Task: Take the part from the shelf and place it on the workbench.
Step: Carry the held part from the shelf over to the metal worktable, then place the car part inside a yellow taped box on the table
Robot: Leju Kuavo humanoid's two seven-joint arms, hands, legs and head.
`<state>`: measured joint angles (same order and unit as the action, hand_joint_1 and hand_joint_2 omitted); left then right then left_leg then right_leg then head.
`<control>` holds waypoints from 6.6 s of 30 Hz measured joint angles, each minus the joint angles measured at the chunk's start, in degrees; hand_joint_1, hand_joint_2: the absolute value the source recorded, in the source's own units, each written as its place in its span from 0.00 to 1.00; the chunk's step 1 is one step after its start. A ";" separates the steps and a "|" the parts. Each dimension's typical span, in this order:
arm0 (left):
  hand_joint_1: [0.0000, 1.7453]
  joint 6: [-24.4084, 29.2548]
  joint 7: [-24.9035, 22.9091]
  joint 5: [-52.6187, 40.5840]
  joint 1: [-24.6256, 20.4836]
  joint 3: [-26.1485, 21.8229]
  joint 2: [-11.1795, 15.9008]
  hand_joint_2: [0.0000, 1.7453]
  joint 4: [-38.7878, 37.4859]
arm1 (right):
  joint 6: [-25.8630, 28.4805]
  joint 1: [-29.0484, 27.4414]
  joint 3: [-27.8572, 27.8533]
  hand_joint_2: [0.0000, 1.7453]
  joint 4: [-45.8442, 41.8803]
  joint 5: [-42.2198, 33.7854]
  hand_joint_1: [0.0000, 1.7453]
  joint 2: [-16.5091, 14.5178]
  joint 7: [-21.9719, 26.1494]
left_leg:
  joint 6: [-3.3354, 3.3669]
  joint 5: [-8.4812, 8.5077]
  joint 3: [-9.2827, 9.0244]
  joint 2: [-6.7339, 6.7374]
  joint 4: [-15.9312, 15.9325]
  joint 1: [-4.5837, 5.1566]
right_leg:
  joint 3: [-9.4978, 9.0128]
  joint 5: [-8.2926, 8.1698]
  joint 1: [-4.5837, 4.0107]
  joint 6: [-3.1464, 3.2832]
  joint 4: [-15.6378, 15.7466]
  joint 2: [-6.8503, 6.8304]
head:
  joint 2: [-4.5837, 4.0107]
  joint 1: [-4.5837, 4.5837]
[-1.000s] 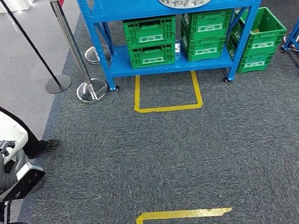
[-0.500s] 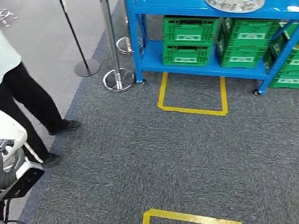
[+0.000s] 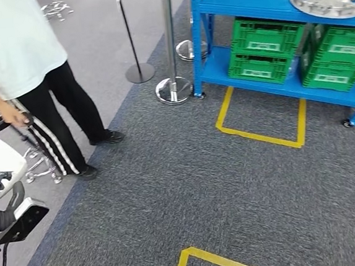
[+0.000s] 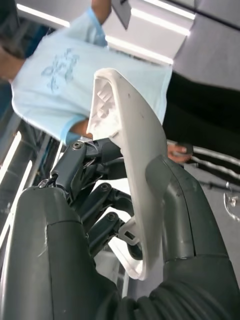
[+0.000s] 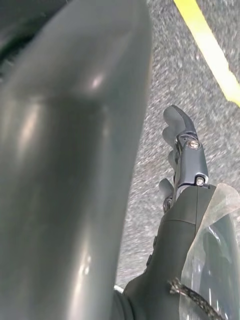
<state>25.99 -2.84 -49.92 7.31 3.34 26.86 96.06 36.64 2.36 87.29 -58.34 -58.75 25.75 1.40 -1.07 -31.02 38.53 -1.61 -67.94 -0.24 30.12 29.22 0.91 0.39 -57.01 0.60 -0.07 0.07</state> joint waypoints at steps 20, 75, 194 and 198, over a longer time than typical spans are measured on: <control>1.00 -0.48 0.34 0.15 -1.38 0.74 -1.10 1.00 -0.05 | 0.99 -0.34 0.03 0.00 -0.21 0.63 0.00 0.05 -0.25 | 3.10 4.70 -5.87 -1.59 10.45 0.23 | 6.38 4.08 -0.64 -1.93 -12.08 -0.16 | 0.00 0.47; 1.00 -0.58 0.49 0.68 -6.66 4.03 -1.77 1.00 -1.59 | 3.37 -1.86 -1.21 0.00 -2.84 1.21 0.00 1.68 1.10 | 3.34 4.91 -4.53 2.71 10.00 0.90 | 0.68 5.00 -0.59 -2.26 -4.51 -4.38 | 0.00 -0.21; 1.00 -2.33 -0.34 -0.27 -9.23 7.60 -0.44 1.00 -3.03 | 3.38 -1.83 -1.46 0.00 -5.62 3.70 0.00 3.02 -0.78 | 1.46 4.53 -4.05 4.54 9.37 0.79 | -0.20 1.96 -0.35 -1.71 -0.72 -7.54 | 0.00 -0.82; 1.00 -2.40 -0.43 -0.33 -9.33 7.62 -0.37 1.00 -3.02 | 3.38 -1.81 -1.55 0.00 -5.62 3.73 0.00 3.03 -0.80 | 2.68 4.91 -4.57 2.00 10.24 0.22 | 2.79 5.84 0.00 -2.61 -7.20 -2.32 | 0.00 -0.43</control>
<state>23.59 -3.27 -50.25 -2.01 10.96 26.49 93.04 40.02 0.55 85.74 -63.96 -55.02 28.78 0.61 1.61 -26.12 33.95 0.39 -57.70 -0.01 32.90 35.07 0.91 -2.22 -64.21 -1.71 -0.07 -0.36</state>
